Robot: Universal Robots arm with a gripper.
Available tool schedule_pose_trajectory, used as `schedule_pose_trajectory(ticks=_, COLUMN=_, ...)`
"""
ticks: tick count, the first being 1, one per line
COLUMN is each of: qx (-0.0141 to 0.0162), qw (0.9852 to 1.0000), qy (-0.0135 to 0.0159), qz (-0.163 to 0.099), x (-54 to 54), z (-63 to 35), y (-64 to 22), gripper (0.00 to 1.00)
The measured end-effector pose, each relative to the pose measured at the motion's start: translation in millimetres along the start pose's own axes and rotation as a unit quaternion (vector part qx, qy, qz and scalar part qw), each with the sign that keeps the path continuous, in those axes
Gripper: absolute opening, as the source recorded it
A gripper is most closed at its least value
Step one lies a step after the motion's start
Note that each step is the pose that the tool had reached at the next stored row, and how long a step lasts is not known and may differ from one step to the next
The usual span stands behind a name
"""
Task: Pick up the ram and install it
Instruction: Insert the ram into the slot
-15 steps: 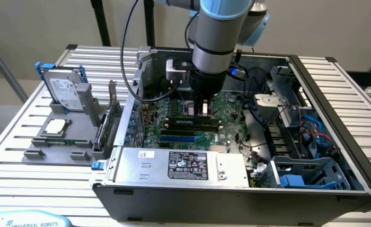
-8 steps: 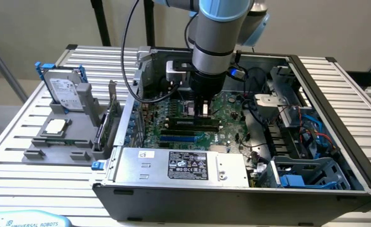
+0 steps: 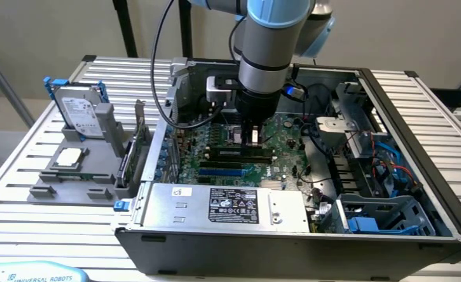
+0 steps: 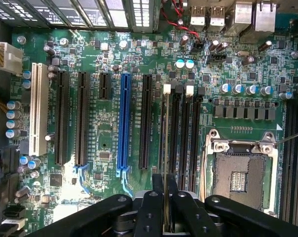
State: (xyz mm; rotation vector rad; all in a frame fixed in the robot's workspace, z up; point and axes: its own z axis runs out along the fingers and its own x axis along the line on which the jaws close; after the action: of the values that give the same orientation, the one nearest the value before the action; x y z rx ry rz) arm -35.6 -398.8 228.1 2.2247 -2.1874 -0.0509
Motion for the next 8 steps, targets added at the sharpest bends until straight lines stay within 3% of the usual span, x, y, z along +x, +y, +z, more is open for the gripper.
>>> schedule_pose_trajectory(ticks=8, qx=0.0, qw=1.0, qy=0.0001, qz=0.0, x=-0.4, z=1.5, y=0.0, gripper=0.14)
